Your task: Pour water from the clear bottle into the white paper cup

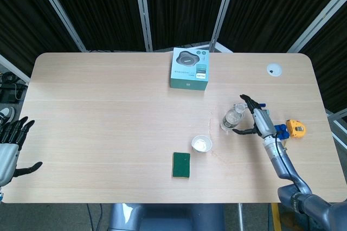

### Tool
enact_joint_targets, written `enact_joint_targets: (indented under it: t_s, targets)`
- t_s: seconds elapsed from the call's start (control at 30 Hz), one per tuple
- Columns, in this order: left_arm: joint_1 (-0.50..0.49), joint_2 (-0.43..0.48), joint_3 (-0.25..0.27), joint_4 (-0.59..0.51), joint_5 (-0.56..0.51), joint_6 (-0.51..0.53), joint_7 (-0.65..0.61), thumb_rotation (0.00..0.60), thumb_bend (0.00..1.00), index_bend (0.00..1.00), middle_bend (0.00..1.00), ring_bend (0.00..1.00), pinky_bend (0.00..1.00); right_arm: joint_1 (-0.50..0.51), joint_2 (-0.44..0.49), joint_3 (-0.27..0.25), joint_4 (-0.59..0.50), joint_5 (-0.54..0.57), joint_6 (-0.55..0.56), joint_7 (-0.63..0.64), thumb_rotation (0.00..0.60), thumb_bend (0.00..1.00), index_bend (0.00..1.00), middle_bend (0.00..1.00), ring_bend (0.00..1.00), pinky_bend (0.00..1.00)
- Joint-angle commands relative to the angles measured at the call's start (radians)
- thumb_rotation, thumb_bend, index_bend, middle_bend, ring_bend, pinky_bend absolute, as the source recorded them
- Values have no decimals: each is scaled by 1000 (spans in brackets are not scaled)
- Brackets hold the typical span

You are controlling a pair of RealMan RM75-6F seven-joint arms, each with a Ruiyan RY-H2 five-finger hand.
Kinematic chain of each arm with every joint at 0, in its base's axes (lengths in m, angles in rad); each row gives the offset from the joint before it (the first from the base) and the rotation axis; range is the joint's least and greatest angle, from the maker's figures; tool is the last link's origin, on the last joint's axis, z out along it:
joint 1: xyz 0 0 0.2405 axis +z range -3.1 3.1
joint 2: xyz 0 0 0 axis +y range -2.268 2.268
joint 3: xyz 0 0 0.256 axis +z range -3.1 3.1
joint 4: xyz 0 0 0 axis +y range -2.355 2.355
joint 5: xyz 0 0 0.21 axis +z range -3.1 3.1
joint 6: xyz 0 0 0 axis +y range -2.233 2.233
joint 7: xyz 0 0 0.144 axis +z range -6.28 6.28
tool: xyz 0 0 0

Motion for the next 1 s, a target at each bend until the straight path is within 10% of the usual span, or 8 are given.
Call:
enact_joint_targets:
  t_s: [0.03,0.6,1.0]
  targets:
    - [6,9,5,-6,16,11,-13,600,0,0,0,0,0,-39,88,-36,-97,-8,7,-100,600,0,0,0,0,0]
    - [16,-12,0,35,61,53,-27,600,0,0,0,0,0,-333,450,-63,-659,98,357,-606,600,0,0,0,0,0]
    - [20,-11,0,53,82,68,-57,600,0,0,0,0,0,-409,507,-78,-851,40,498,-873,600,0,0,0,0,0]
